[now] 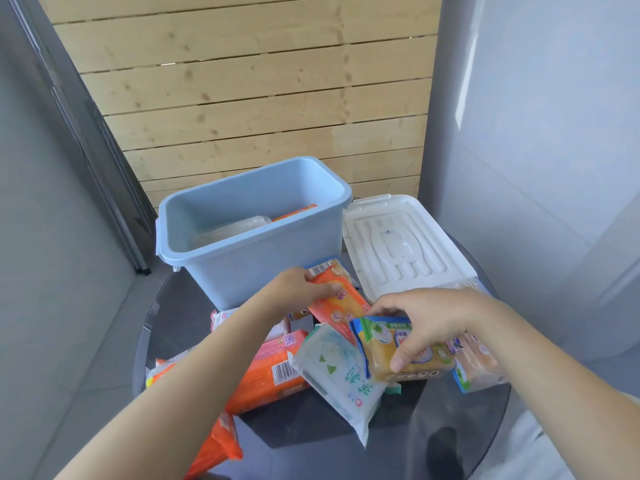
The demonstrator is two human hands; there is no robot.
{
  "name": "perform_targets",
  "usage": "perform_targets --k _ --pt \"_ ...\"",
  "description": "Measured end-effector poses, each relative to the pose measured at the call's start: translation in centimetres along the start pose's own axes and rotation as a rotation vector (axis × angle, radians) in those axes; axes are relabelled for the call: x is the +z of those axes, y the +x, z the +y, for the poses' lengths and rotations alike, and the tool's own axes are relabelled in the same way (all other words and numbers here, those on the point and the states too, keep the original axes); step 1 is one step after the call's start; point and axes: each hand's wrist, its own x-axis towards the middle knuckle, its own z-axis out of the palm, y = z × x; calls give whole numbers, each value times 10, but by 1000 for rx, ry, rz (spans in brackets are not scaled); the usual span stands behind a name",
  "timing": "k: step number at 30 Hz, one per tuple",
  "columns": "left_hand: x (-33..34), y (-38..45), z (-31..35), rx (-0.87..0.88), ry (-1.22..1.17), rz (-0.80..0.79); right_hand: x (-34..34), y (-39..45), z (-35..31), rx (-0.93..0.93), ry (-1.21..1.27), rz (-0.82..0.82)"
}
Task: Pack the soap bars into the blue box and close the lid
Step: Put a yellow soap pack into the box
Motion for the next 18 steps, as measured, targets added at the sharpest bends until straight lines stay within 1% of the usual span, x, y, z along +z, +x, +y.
perform_targets --k 2,5,9,12,15,18 --pt "2 -1 0 -6 -54 20 3 -3 0 -3 -41 -2" --pt "6 -2 -1 -23 -268 77 8 -5 -1 -43 -80 53" --pt "8 -8 -10 -9 -414 219 10 -5 -3 -62 -40 136" --pt "8 -14 -15 4 -594 256 12 -3 -6 -55 -18 208" --pt "4 -22 -18 28 -763 274 14 0 -15 -80 39 309" --pt "2 -29 -19 4 -864 259 14 3 -27 -159 70 496"
